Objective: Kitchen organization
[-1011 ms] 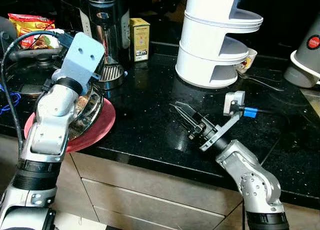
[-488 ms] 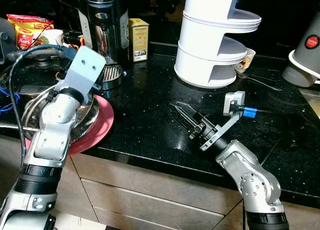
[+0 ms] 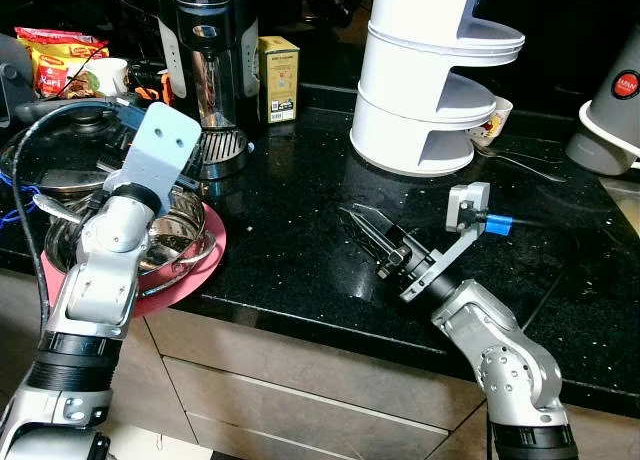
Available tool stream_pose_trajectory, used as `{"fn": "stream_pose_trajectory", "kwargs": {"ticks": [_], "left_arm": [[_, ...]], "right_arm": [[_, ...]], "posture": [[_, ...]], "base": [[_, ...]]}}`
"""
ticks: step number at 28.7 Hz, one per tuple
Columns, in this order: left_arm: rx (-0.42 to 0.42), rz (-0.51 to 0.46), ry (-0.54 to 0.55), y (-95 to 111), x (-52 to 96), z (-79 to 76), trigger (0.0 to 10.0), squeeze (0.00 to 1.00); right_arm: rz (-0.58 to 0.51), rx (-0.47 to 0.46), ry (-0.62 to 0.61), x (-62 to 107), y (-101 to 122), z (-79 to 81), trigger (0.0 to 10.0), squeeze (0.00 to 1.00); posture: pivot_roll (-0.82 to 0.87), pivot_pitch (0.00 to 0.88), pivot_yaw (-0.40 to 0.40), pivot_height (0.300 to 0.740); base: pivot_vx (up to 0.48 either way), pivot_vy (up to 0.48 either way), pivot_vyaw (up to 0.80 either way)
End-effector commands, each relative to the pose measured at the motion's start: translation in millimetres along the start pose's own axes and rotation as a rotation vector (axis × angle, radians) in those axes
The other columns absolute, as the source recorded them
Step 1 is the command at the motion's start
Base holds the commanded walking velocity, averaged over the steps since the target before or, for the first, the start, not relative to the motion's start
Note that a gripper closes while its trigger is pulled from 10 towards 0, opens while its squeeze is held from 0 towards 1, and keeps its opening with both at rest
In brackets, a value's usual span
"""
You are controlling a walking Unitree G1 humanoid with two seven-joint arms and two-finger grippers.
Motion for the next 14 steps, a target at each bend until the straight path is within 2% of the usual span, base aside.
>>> {"fn": "stream_pose_trajectory", "kwargs": {"ticks": [1,5,6,8,10,14], "left_arm": [[0.085,-0.076,-0.012,15.3,-0.9,6.1,10.0,0.0],[0.123,-0.187,-0.038,40.7,6.3,20.6,10.0,0.0],[0.123,-0.187,-0.038,40.7,6.3,20.6,10.0,0.0],[0.134,-0.23,-0.065,48.5,16.9,26.2,10.0,0.0],[0.211,-0.2,-0.045,40.4,28.0,29.3,10.0,0.0],[0.368,-0.046,0.047,3.8,58.7,34.0,10.0,0.0]], "right_arm": [[-0.004,0.006,-0.013,2.0,0.5,-2.7,10.0,0.0],[-0.001,0.007,-0.011,2.3,0.9,-3.1,10.0,0.0],[-0.001,0.007,-0.011,2.3,0.9,-3.1,10.0,0.0],[0.001,0.007,-0.009,1.8,0.6,-3.3,10.0,0.0],[0.004,0.007,-0.008,1.9,0.2,-3.5,10.0,0.0],[0.014,0.007,-0.005,2.5,-0.6,-4.8,10.0,0.0]], "posture": [[-0.04,0.0,-0.073,0.74],[-0.04,0.0,-0.072,0.74],[-0.04,0.0,-0.072,0.74],[-0.03,0.0,-0.069,0.74],[-0.02,0.0,-0.07,0.74],[-0.01,0.0,-0.078,0.74]], "base": [[0.0,0.0,0.0],[0.0,0.0,0.0],[0.0,0.0,0.0],[0.0,0.0,0.0],[0.0,0.0,0.0],[0.0,0.0,0.0]]}}
Point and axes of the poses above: a point about 5 cm out from each wrist's last joint towards the gripper, its own x axis pointing back from the gripper into the wrist, its own y axis along the axis of the wrist's last joint, z = x × y, the point moved 3 cm from there along -x, pointing out of the wrist towards the gripper, and after that the axes turned 9 degrees about -x, right-handed, at the moved point
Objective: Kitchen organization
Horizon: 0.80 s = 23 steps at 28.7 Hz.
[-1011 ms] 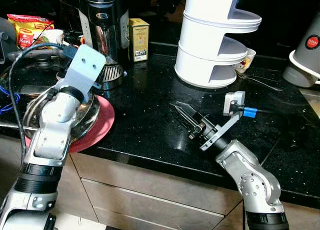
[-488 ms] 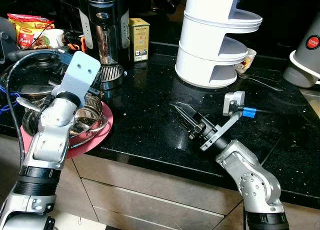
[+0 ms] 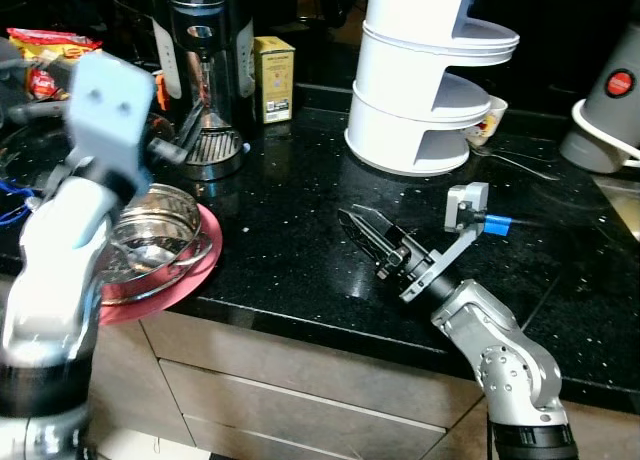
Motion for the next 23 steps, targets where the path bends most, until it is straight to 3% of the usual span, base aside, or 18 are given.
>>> {"fn": "stream_pose_trajectory", "kwargs": {"ticks": [1,9,13,16,23], "left_arm": [[0.074,0.068,0.085,-10.8,15.9,14.1,10.0,0.0],[0.2,0.148,0.236,-24.5,39.2,37.2,10.0,0.0],[0.208,0.159,0.258,-25.4,43.2,41.7,10.0,0.0],[0.251,0.204,0.324,-35.4,53.4,58.7,10.0,0.0],[0.355,0.239,0.366,-57.5,55.0,84.1,10.0,0.0]], "right_arm": [[0.01,-0.001,-0.008,1.8,-0.9,-4.1,10.0,0.0],[0.038,0.015,-0.005,0.4,-3.8,-7.3,10.0,0.0],[0.038,0.017,-0.006,0.6,-3.4,-8.1,10.0,0.0],[0.043,0.021,-0.014,1.9,-3.4,-10.5,10.0,0.0],[0.056,0.044,-0.039,3.8,-3.3,-16.1,10.0,0.0]], "posture": [[-0.01,0.0,-0.078,0.74],[0.02,0.0,-0.092,0.74],[0.02,0.0,-0.09,0.74],[0.02,0.0,-0.094,0.74],[0.02,0.0,-0.096,0.74]], "base": [[0.0,0.0,0.0],[0.0,0.0,0.0],[0.0,0.0,0.0],[0.0,0.0,0.0],[0.0,0.0,0.0]]}}
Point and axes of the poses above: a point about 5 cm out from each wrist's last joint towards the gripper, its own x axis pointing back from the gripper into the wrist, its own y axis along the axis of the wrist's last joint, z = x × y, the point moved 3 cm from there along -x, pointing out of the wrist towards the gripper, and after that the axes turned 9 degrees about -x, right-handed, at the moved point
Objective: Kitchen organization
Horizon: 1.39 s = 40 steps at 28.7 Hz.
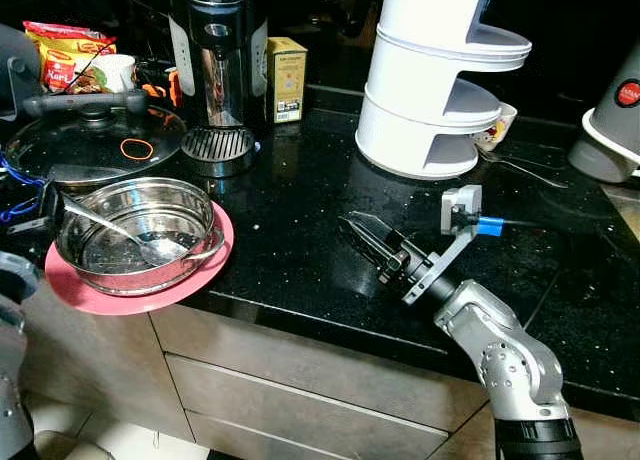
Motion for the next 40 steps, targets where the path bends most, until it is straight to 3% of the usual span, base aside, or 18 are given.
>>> {"fn": "stream_pose_trajectory", "kwargs": {"ticks": [1,9,15,22,28,31,40], "left_arm": [[0.055,0.007,-0.002,-1.3,-7.3,9.9,10.0,0.0],[0.184,0.047,-0.074,-10.9,-19.8,10.2,10.0,0.0],[0.268,0.074,-0.206,-17.3,-26.8,-8.2,10.0,0.0],[0.268,0.113,-0.262,-23.7,-28.7,-20.4,10.0,0.0],[0.293,0.128,-0.287,-23.6,-30.1,-25.8,10.0,0.0],[0.382,0.142,-0.342,-19.1,-30.0,-34.9,10.0,0.0],[0.476,0.137,-0.45,-7.4,-24.2,-50.7,10.0,0.0]], "right_arm": [[0.002,0.021,-0.024,2.0,2.9,-6.5,10.0,0.0],[-0.004,0.037,-0.04,2.6,6.1,-9.3,10.0,0.0],[-0.005,0.05,-0.053,4.5,7.4,-10.7,10.0,0.0],[-0.006,0.053,-0.056,4.1,7.6,-11.0,10.0,0.0],[-0.007,0.056,-0.059,4.3,8.4,-11.0,10.0,0.0],[-0.006,0.056,-0.06,4.3,8.4,-10.9,10.0,0.0],[-0.005,0.057,-0.059,4.3,7.9,-10.6,10.0,0.0]], "posture": [[0.02,0.0,-0.096,0.74],[0.01,0.0,-0.091,0.74],[0.0,0.0,-0.087,0.74],[0.0,0.0,-0.088,0.74],[-0.01,0.0,-0.087,0.74],[-0.01,0.0,-0.083,0.74],[-0.01,0.0,-0.083,0.74]], "base": [[0.0,0.0,0.0],[0.0,0.0,0.0],[0.0,0.0,0.0],[0.0,0.0,0.0],[0.0,0.0,0.0],[0.0,0.0,0.0],[0.0,0.0,0.0]]}}
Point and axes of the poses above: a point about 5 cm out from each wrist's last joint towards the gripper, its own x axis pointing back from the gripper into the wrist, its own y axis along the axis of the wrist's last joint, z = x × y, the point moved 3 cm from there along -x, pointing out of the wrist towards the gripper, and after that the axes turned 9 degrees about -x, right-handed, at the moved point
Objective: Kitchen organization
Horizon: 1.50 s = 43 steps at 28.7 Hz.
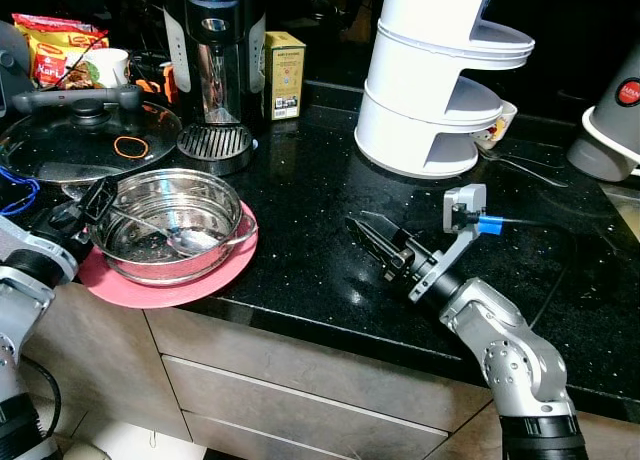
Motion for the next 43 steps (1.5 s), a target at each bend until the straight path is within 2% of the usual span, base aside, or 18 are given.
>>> {"fn": "stream_pose_trajectory", "kwargs": {"ticks": [1,5,10,13,21,27,32,36,41,43], "left_arm": [[0.011,-0.008,-0.029,3.3,-0.9,-7.4,10.0,0.0],[0.03,0.01,-0.072,2.3,-0.4,-14.8,10.0,0.0],[0.027,0.064,-0.101,-8.0,2.6,-20.2,10.0,0.0],[0.028,0.12,-0.113,-21.0,6.7,-23.7,10.0,0.0],[0.045,0.121,-0.121,-22.0,5.8,-29.1,10.0,0.0],[0.061,0.118,-0.154,-22.1,6.7,-39.9,10.0,0.0],[0.032,0.125,-0.095,-23.9,10.7,-32.2,10.0,0.0],[-0.028,0.133,-0.01,-21.7,13.2,-21.1,10.0,0.0],[-0.061,0.152,0.038,-23.5,14.3,-14.1,10.0,0.0],[-0.099,0.165,0.049,-25.5,15.0,-12.6,10.0,0.0]], "right_arm": [[-0.011,0.011,-0.013,2.3,3.9,-3.2,10.0,0.0],[-0.008,0.011,-0.009,1.9,3.7,-3.1,10.0,0.0],[-0.002,0.01,-0.005,1.7,2.5,-2.6,10.0,0.0],[0.003,0.011,-0.002,1.9,1.6,-2.0,10.0,0.0],[0.005,0.013,-0.002,1.9,2.2,-2.1,10.0,0.0],[0.007,0.013,-0.005,2.8,2.1,-2.4,10.0,0.0],[0.007,0.011,-0.006,3.1,2.0,-2.4,10.0,0.0],[0.008,0.01,-0.004,2.9,1.9,-2.1,10.0,0.0],[0.006,0.009,-0.003,2.1,2.2,-2.1,10.0,0.0],[0.005,0.008,-0.002,1.9,2.3,-1.9,10.0,0.0]], "posture": [[-0.01,0.0,-0.086,0.74],[0.0,0.0,-0.085,0.74],[-0.01,0.0,-0.085,0.74],[-0.01,0.0,-0.087,0.74],[-0.01,0.0,-0.088,0.74],[-0.01,0.0,-0.086,0.74],[-0.01,0.0,-0.086,0.74],[0.0,0.0,-0.09,0.74],[0.0,0.0,-0.089,0.74],[0.0,0.0,-0.088,0.74]], "base": [[0.0,0.0,0.0],[0.0,0.0,0.0],[0.0,0.0,0.0],[0.0,0.0,0.0],[0.0,0.0,0.0],[0.0,0.0,0.0],[0.0,0.0,0.0],[0.0,0.0,0.0],[0.0,0.0,0.0],[0.0,0.0,0.0]]}}
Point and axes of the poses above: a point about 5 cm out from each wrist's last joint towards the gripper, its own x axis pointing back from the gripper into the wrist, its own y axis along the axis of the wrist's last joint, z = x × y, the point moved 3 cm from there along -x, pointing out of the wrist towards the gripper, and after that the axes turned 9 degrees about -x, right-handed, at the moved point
